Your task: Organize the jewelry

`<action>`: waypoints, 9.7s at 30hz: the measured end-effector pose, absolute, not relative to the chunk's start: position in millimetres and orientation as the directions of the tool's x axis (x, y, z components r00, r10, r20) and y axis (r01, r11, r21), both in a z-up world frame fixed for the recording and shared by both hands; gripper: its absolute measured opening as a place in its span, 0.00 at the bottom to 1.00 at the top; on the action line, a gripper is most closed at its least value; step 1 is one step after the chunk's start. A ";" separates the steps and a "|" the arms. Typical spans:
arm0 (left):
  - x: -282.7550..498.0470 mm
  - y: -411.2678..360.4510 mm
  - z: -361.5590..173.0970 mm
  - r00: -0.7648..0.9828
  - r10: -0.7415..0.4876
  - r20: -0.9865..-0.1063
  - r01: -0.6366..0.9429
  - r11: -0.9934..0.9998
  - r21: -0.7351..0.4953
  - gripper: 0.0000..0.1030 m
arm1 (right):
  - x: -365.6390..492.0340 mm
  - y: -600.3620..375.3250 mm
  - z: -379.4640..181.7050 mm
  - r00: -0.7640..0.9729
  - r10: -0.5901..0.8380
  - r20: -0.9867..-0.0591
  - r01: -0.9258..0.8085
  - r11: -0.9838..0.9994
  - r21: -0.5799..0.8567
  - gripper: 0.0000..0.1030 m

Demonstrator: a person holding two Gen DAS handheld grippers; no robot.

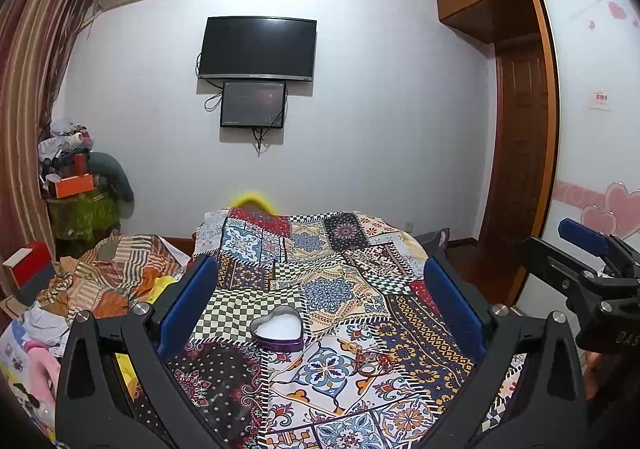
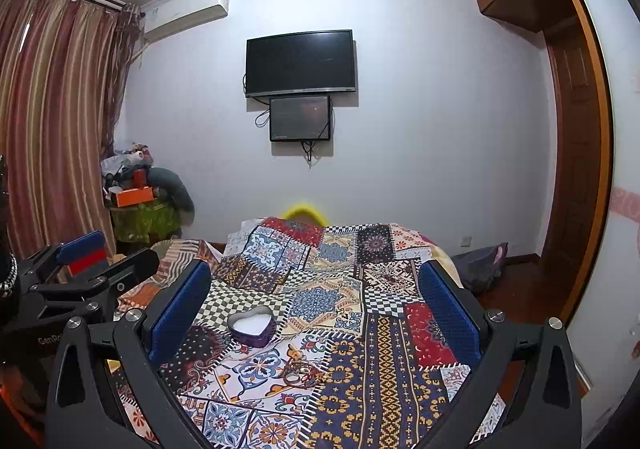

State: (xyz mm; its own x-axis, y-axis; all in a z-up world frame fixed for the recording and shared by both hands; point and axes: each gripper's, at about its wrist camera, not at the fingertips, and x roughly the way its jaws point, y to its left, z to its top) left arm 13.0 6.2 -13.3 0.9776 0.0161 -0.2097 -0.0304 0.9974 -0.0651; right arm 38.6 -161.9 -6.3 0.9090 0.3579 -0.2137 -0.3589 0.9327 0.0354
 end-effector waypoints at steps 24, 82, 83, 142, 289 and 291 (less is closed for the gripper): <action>13.8 5.2 -9.2 0.979 0.003 -0.205 -0.017 0.998 -0.066 1.00 | 38.3 -163.3 -6.3 0.906 0.359 -0.223 -0.360 0.932 0.039 1.00; 205.0 1.1 -199.6 0.560 -0.242 -0.792 0.117 0.970 -0.214 0.39 | 183.3 -154.0 -168.3 0.537 0.363 -0.762 -0.528 0.849 0.033 0.57; 207.8 -0.9 -201.3 0.550 -0.257 -0.795 0.124 0.966 -0.227 0.34 | 184.1 -153.4 -168.2 0.536 0.362 -0.763 -0.528 0.849 0.032 0.57; 155.9 55.0 -201.8 0.581 -0.336 -0.742 0.057 0.925 -0.375 0.06 | 182.8 -106.2 -166.3 0.445 0.393 -0.805 -0.621 0.783 0.039 0.54; 245.7 141.9 -206.0 0.576 -0.105 -0.811 -0.011 0.991 -0.136 0.32 | 290.0 23.5 -185.5 0.288 0.411 -0.865 -0.756 0.652 0.058 0.33; 242.2 140.2 -213.4 0.557 -0.106 -0.824 -0.005 0.991 -0.131 0.32 | 289.2 17.7 -181.2 0.294 0.419 -0.859 -0.750 0.659 0.065 0.33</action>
